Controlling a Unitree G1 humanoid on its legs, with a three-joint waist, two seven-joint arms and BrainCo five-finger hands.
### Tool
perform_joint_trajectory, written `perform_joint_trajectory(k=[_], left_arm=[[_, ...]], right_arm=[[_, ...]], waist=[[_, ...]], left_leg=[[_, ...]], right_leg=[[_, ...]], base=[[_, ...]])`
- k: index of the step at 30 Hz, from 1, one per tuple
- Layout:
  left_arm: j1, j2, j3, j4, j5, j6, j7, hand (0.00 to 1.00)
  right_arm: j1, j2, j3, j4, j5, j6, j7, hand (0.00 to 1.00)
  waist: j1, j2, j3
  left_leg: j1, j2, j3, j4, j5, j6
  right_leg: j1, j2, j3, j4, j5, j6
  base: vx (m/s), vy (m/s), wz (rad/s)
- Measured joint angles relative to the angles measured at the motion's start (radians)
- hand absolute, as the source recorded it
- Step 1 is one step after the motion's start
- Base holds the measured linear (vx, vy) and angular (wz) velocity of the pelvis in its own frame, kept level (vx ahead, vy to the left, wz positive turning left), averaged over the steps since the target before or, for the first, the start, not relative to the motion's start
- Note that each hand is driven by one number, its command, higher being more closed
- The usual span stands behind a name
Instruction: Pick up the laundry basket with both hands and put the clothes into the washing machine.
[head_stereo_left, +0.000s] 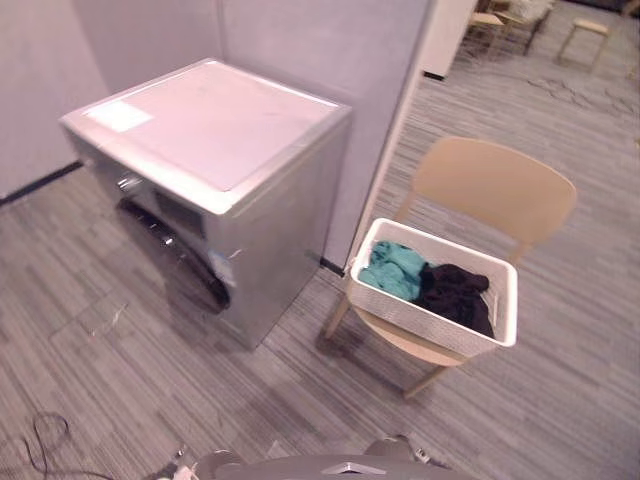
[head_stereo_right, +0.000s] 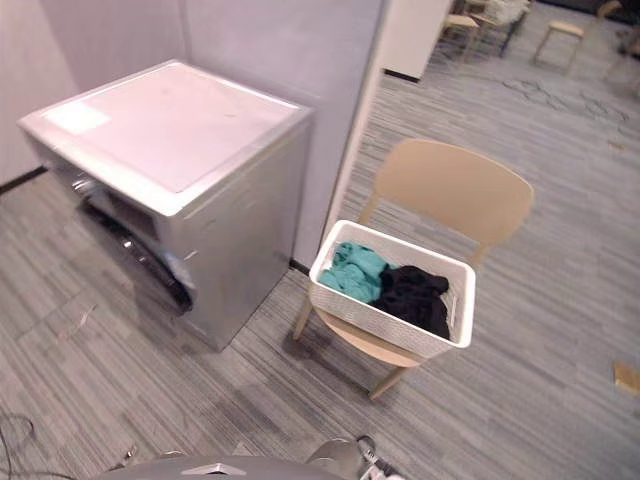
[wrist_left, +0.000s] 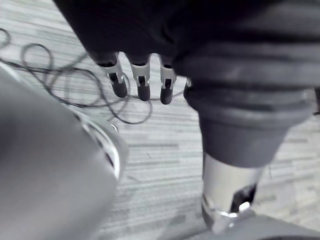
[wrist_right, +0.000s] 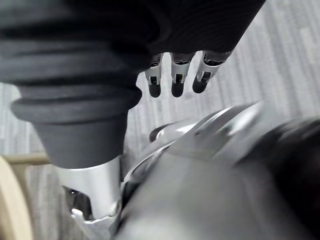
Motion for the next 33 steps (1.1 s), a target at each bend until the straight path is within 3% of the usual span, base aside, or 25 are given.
perform_joint_trajectory(k=[2, 3, 4, 5, 6, 7, 8, 11, 12, 13, 14, 16, 17, 18, 19, 20, 21, 23, 24, 26, 27, 29, 30, 31, 33], left_arm=[[-0.005, 0.011, -0.066, -0.006, 0.0, -0.006, -0.006, 0.0], [-0.009, 0.029, -0.129, -0.013, 0.001, -0.009, -0.011, 0.0], [-0.012, 0.034, -0.141, -0.019, 0.003, -0.011, -0.015, 0.0], [-0.013, 0.037, -0.155, -0.032, 0.023, -0.018, -0.025, 0.0], [-0.013, 0.038, -0.163, -0.033, 0.036, -0.022, -0.03, 0.0], [-0.009, 0.032, -0.165, -0.03, 0.069, -0.021, -0.031, 0.0], [-0.011, 0.031, -0.165, -0.025, 0.081, -0.019, -0.031, 0.0], [0.011, 0.032, -0.131, 0.003, 0.133, 0.008, -0.031, 0.0], [0.007, 0.032, -0.132, 0.004, 0.144, 0.012, -0.032, 0.0], [0.005, 0.036, -0.132, 0.007, 0.168, 0.014, -0.04, 0.0], [-0.016, 0.027, -0.137, 0.009, 0.179, 0.021, -0.053, 0.0], [-0.021, -0.003, -0.147, -0.012, 0.195, 0.02, -0.072, 0.0], [-0.033, -0.019, -0.149, -0.012, 0.196, 0.022, -0.076, 0.0], [-0.053, -0.033, -0.151, -0.009, 0.196, 0.022, -0.075, 0.0], [-0.069, -0.04, -0.143, 0.0, 0.196, 0.021, -0.075, 0.0], [-0.093, -0.04, -0.123, 0.01, 0.198, 0.025, -0.077, 0.0], [-0.1, -0.06, -0.126, 0.003, 0.197, 0.027, -0.08, 0.0], [-0.084, -0.074, -0.142, 0.009, 0.195, 0.035, -0.085, 0.0], [-0.078, -0.076, -0.149, 0.006, 0.195, 0.035, -0.091, 0.0], [-0.068, -0.076, -0.146, -0.023, 0.195, 0.033, -0.094, 0.0], [-0.062, -0.076, -0.145, -0.049, 0.196, 0.032, -0.093, 0.0], [-0.042, -0.076, -0.142, -0.076, 0.196, 0.031, -0.087, 0.0], [-0.038, -0.074, -0.141, -0.083, 0.194, 0.03, -0.081, 0.0], [-0.038, -0.067, -0.142, -0.083, 0.193, 0.03, -0.074, 0.0], [-0.038, -0.067, -0.146, -0.08, 0.192, 0.032, -0.069, 0.0]], right_arm=[[0.005, 0.0, 0.003, 0.003, 0.002, 0.005, -0.016, 0.0], [0.001, 0.007, 0.017, -0.005, 0.03, 0.004, -0.027, 0.0], [0.001, 0.01, 0.02, -0.006, 0.044, 0.004, -0.031, 0.0], [0.001, 0.012, 0.02, -0.008, 0.059, 0.004, -0.035, 0.0], [0.0, 0.014, 0.021, -0.008, 0.063, 0.005, -0.035, 0.0], [0.001, 0.013, 0.028, -0.009, 0.086, 0.004, -0.039, 0.0], [0.001, 0.013, 0.039, -0.015, 0.093, 0.004, -0.04, 0.0], [0.009, 0.012, 0.142, -0.133, 0.159, -0.011, -0.042, 0.0], [-0.006, 0.015, 0.164, -0.154, 0.163, -0.019, -0.039, 0.0], [-0.05, 0.034, 0.177, -0.181, 0.163, -0.03, -0.03, 0.0], [-0.088, 0.043, 0.176, -0.194, 0.163, -0.038, -0.02, 0.0], [-0.101, 0.048, 0.177, -0.223, 0.165, -0.039, -0.018, 0.0], [-0.103, 0.047, 0.175, -0.241, 0.169, -0.039, -0.016, 0.0], [-0.105, 0.044, 0.174, -0.26, 0.182, -0.044, -0.016, 0.0], [-0.102, 0.051, 0.174, -0.276, 0.201, -0.048, -0.017, 0.0], [-0.103, 0.051, 0.175, -0.28, 0.211, -0.055, -0.016, 0.0], [-0.099, 0.039, 0.161, -0.282, 0.22, -0.07, -0.023, 0.0], [-0.103, 0.034, 0.18, -0.292, 0.237, -0.078, -0.02, 0.0], [-0.097, 0.037, 0.181, -0.29, 0.237, -0.076, -0.02, 0.0], [-0.085, 0.043, 0.187, -0.286, 0.237, -0.072, -0.02, 0.0], [-0.079, 0.04, 0.209, -0.29, 0.236, -0.065, -0.02, 0.0], [-0.077, 0.032, 0.24, -0.291, 0.235, -0.063, -0.02, 0.0], [-0.072, 0.037, 0.252, -0.292, 0.232, -0.059, -0.02, 0.0], [-0.069, 0.036, 0.256, -0.299, 0.231, -0.057, -0.022, 0.0], [-0.059, 0.038, 0.27, -0.319, 0.231, -0.056, -0.022, 0.0]], waist=[[0.021, -0.004, 0.001], [0.013, -0.004, 0.001], [0.006, -0.003, 0.001], [0.001, 0.0, 0.0], [0.0, 0.0, 0.0], [-0.003, 0.009, 0.003], [-0.005, 0.016, 0.006], [0.012, 0.024, 0.02], [0.014, 0.025, 0.02], [0.02, 0.001, 0.013], [0.013, 0.014, 0.026], [0.014, 0.026, 0.023], [0.015, 0.035, 0.031], [0.016, 0.068, 0.048], [0.002, 0.055, 0.041], [-0.021, 0.046, 0.061], [-0.021, 0.054, 0.065], [-0.041, 0.1, 0.066], [-0.046, 0.1, 0.068], [-0.039, 0.106, 0.071], [-0.036, 0.113, 0.075], [-0.02, 0.123, 0.081], [-0.014, 0.108, 0.086], [-0.009, 0.108, 0.083], [-0.01, 0.111, 0.082]], left_leg=[[-0.025, -0.004, 0.002, 0.086, -0.061, 0.027], [-0.055, -0.021, -0.022, 0.118, -0.088, 0.051], [-0.067, -0.034, -0.037, 0.118, -0.089, 0.056], [-0.093, -0.062, -0.072, 0.107, -0.08, 0.073], [-0.104, -0.081, -0.093, 0.094, -0.072, 0.083], [-0.118, -0.113, -0.144, 0.049, -0.043, 0.102], [-0.11, -0.119, -0.163, 0.029, -0.028, 0.103], [-0.031, -0.112, -0.157, -0.092, 0.038, 0.083], [-0.031, -0.109, -0.147, -0.096, 0.041, 0.078], [-0.041, -0.11, -0.127, -0.095, 0.049, 0.064], [-0.045, -0.11, -0.136, -0.118, 0.075, 0.071], [-0.021, -0.125, -0.133, -0.195, 0.146, 0.085], [-0.008, -0.129, -0.134, -0.233, 0.185, 0.093], [0.029, -0.121, -0.154, -0.329, 0.242, 0.083], [0.042, -0.117, -0.184, -0.401, 0.274, 0.075], [0.021, -0.13, -0.192, -0.356, 0.256, 0.086], [-0.008, -0.133, -0.184, -0.206, 0.18, 0.075], [-0.011, -0.136, -0.155, -0.104, 0.106, 0.075], [-0.008, -0.144, -0.155, -0.072, 0.1, 0.068], [-0.073, -0.138, -0.167, 0.079, 0.124, 0.026], [-0.137, -0.131, -0.188, 0.212, 0.177, -0.014], [-0.182, -0.103, -0.174, 0.347, 0.282, -0.009], [-0.204, -0.08, -0.136, 0.39, 0.334, 0.006], [-0.201, -0.061, -0.097, 0.401, 0.329, 0.048], [-0.185, -0.014, -0.05, 0.35, 0.252, 0.128]], right_leg=[[0.013, -0.015, -0.008, -0.022, 0.081, -0.017], [0.012, -0.024, -0.002, -0.018, 0.14, -0.034], [0.012, -0.021, 0.008, -0.009, 0.142, -0.039], [0.009, 0.004, 0.089, 0.012, 0.089, -0.103], [0.01, 0.021, 0.154, 0.031, 0.034, -0.126], [0.015, 0.074, 0.28, 0.101, -0.084, -0.085], [0.012, 0.099, 0.305, 0.14, -0.127, -0.071], [-0.04, 0.218, 0.306, 0.304, -0.375, -0.049], [-0.036, 0.219, 0.297, 0.288, -0.393, -0.049], [-0.006, 0.218, 0.306, 0.221, -0.439, 0.036], [0.001, 0.223, 0.293, 0.197, -0.426, 0.088], [0.023, 0.223, 0.271, 0.175, -0.406, 0.067], [0.02, 0.224, 0.272, 0.213, -0.401, 0.041], [-0.039, 0.261, 0.302, 0.302, -0.449, -0.049], [-0.038, 0.334, 0.333, 0.239, -0.478, -0.092], [-0.01, 0.329, 0.322, 0.211, -0.475, -0.052], [-0.007, 0.316, 0.301, 0.231, -0.473, -0.044], [0.018, 0.33, 0.295, 0.234, -0.506, -0.035], [0.03, 0.32, 0.3, 0.249, -0.528, -0.036], [0.048, 0.312, 0.301, 0.249, -0.532, -0.033], [0.061, 0.309, 0.311, 0.25, -0.534, -0.03], [0.087, 0.304, 0.352, 0.237, -0.533, -0.033], [0.103, 0.284, 0.364, 0.219, -0.528, -0.039], [0.113, 0.273, 0.367, 0.202, -0.516, -0.027], [0.114, 0.268, 0.387, 0.185, -0.505, -0.012]], base=[[-0.11, 0.561, 0.19], [-0.09, 0.393, 0.3], [-0.08, 0.349, 0.64], [-0.03, 0.129, 0.69], [-0.02, 0.099, 1.12], [0.02, 0.037, 1.02], [0.07, 0.004, 0.99], [0.06, -0.103, 0.13], [-0.03, -0.226, -0.47], [-0.05, -0.195, -0.21], [-0.05, -0.229, 0.01], [0.05, -0.141, 0.5], [0.06, -0.13, 0.76], [-0.01, -0.117, 0.96], [-0.03, -0.12, 1.37], [0.03, -0.071, 1.25], [0.04, -0.04, 0.87], [0.07, 0.022, 0.25], [0.04, 0.043, 0.21], [0.0, 0.034, 0.0], [0.01, 0.068, -0.25], [0.06, 0.12, -0.47], [0.07, 0.135, -0.48], [0.07, 0.123, -0.41], [0.09, 0.114, -0.36]])
